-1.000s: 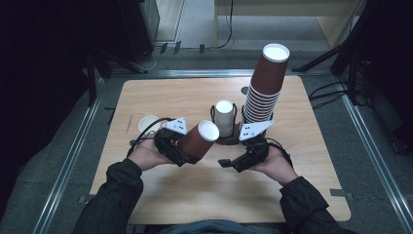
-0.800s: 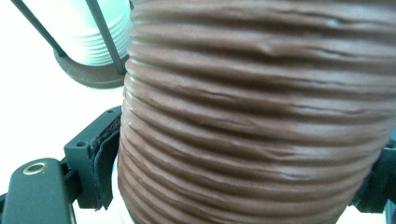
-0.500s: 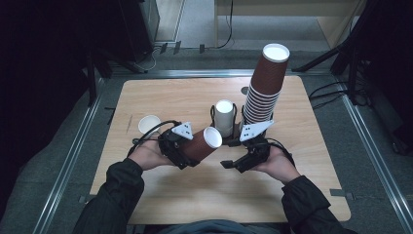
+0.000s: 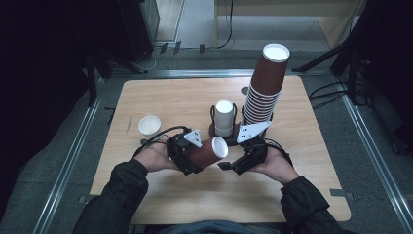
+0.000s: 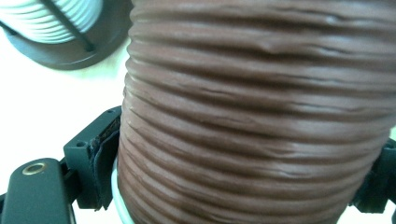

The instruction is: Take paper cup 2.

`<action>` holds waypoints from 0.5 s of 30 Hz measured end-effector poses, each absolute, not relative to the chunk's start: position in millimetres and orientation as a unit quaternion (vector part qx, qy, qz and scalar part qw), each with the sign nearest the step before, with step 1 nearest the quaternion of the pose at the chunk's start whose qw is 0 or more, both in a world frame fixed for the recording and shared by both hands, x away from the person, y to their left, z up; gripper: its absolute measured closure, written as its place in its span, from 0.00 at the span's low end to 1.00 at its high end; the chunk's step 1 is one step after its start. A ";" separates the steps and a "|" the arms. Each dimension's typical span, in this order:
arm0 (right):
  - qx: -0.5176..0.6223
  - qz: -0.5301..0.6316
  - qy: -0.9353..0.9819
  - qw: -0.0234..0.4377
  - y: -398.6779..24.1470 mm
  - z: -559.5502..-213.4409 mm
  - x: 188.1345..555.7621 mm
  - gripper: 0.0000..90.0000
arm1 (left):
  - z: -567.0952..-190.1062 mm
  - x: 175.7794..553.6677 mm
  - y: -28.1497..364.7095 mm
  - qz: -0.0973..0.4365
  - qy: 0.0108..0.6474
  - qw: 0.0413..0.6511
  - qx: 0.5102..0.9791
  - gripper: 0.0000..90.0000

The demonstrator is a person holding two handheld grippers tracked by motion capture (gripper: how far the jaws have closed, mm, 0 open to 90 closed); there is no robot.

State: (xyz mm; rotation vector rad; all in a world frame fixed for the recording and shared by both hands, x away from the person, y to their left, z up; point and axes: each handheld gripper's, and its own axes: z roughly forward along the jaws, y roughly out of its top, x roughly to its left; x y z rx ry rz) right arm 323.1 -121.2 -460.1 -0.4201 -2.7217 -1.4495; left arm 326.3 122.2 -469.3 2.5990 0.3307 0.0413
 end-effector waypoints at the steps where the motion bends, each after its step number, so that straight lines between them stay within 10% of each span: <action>1: -0.133 -0.464 -0.876 0.015 -120.1 -459.6 322.6 0.18 | -470.1 325.6 120.7 0.013 0.120 0.256 0.959 0.12; 15: -0.120 -0.444 -0.887 0.033 -103.9 -459.8 318.9 0.16 | -476.3 318.4 107.3 -0.003 0.096 0.246 0.964 0.12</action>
